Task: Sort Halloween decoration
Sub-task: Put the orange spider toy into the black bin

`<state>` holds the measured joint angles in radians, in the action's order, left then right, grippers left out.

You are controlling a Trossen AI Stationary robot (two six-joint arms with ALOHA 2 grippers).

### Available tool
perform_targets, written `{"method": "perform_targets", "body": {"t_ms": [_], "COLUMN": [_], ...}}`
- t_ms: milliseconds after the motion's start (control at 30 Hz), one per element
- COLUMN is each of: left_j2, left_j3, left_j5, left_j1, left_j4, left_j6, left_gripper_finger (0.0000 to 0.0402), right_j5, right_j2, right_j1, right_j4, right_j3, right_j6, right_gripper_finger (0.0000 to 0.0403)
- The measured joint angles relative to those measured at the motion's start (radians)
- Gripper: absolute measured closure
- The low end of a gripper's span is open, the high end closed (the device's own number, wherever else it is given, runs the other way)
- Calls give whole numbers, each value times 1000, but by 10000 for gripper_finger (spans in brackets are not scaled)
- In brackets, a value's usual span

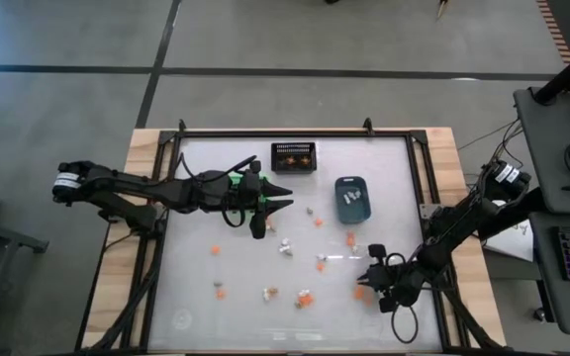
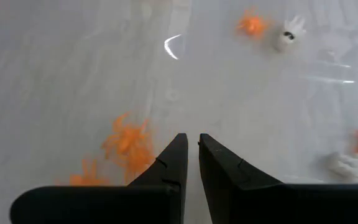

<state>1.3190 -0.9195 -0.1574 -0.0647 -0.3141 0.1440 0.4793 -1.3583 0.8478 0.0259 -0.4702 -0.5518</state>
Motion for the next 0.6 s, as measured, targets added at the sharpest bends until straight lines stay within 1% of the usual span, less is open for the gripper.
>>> {"method": "perform_targets", "body": {"t_ms": [67,100,167,233,367,600], "left_j2": [0,0,0,0,0,0], "left_j3": [0,0,0,0,0,0], "left_j5": [0,0,0,0,0,0], "left_j1": [0,0,0,0,0,0], "left_j4": [0,0,0,0,0,0], "left_j6": [0,0,0,0,0,0], "left_gripper_finger": [304,304,304,304,304,304], "right_j5": [-14,-43,-137,-194,-198,-188], "right_j2": [16,24,41,45,31,-37], "right_j1": [0,0,0,1,0,-3], "right_j4": [1,8,24,46,71,70], "right_j3": [0,0,0,0,0,1], "right_j6": [0,1,1,-11,-13,-14], "right_gripper_finger": [372,372,372,372,372,372]}}
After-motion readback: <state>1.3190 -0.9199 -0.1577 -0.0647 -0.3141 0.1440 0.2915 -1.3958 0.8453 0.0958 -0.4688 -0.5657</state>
